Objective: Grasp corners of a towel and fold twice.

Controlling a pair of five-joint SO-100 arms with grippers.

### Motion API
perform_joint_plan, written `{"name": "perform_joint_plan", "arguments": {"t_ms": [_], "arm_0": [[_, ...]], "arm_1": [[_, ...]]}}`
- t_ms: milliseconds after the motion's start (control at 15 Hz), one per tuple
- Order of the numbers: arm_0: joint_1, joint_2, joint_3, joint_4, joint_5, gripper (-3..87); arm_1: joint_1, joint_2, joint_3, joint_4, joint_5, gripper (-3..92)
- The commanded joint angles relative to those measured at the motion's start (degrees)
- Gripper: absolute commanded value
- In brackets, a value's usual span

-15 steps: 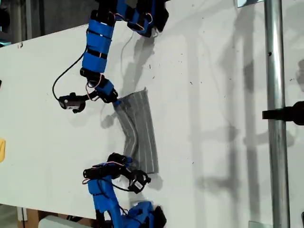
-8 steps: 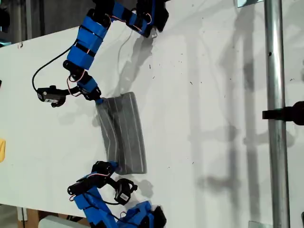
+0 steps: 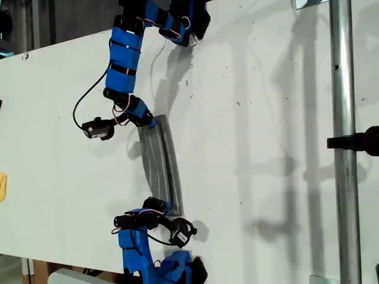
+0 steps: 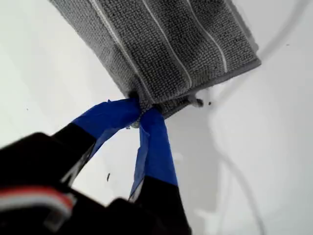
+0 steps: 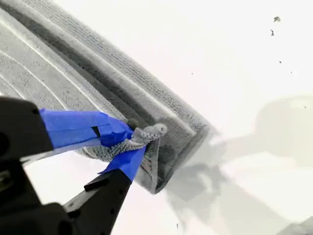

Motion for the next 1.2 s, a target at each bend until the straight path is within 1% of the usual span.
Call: {"name": "perform_joint_plan", "arguments": {"t_ms": [0, 67, 133, 267, 400, 467, 533, 600, 667, 733, 800, 867, 933, 1000, 1133], "arm_0": [[1.3, -1.0, 5.6, -5.7, -2.4, -2.3], [1.2, -2.5, 7.6, -8.0, -3.1, -1.8], [1.2, -5.1, 7.7, -8.9, -3.6, -0.1], [-0.3, -11.6, 7.4, -10.8, -3.8, 5.9], [-2.6, -15.7, 7.3, -12.4, -3.9, 10.1], [-3.8, -16.2, 7.6, -12.9, -3.6, 15.1], [-4.7, -15.7, 7.8, -12.7, -3.4, 23.0], [-5.1, -14.2, 7.7, -10.4, -4.4, 33.6], [-5.2, -10.6, 7.8, -7.2, -6.1, 35.3], [-5.2, -5.7, 8.3, -3.9, -7.5, 36.6], [-4.8, -0.5, 8.3, 0.2, -8.7, 36.5], [-4.5, 4.4, 8.0, 4.5, -10.3, 36.3], [-3.6, 9.7, 9.5, 6.6, -11.8, 35.7], [-2.5, 15.6, 12.3, 6.7, -13.3, 34.4], [0.9, 27.6, 19.0, 6.9, -18.9, 32.1]], "arm_1": [[-0.4, 2.0, 1.1, -2.7, 1.6, -0.2], [-0.5, 0.4, 1.5, -3.6, 1.8, -0.2], [-0.6, -1.3, 1.6, -4.3, 1.8, -0.2], [-0.4, -4.9, 1.6, -5.9, 1.9, -0.2], [-0.1, -8.6, 1.3, -6.5, 2.2, -0.2], [0.4, -10.5, 1.2, -6.6, 2.4, -0.2], [0.6, -11.4, 1.2, -6.4, 2.4, -0.2], [0.6, -11.2, 1.1, -5.2, 2.5, 0.2], [0.6, -9.4, 0.8, -2.6, 3.9, 13.8], [1.1, -6.9, 0.7, 0.0, 4.4, 22.3], [1.8, -3.4, 1.0, 2.5, 4.4, 26.2], [2.6, -0.1, 1.1, 5.6, 4.6, 28.5], [3.4, 3.0, 1.3, 9.0, 5.0, 29.5], [4.4, 6.2, 2.2, 11.9, 5.6, 31.1], [6.2, 13.7, 7.6, 16.2, 8.3, 33.1]]}}
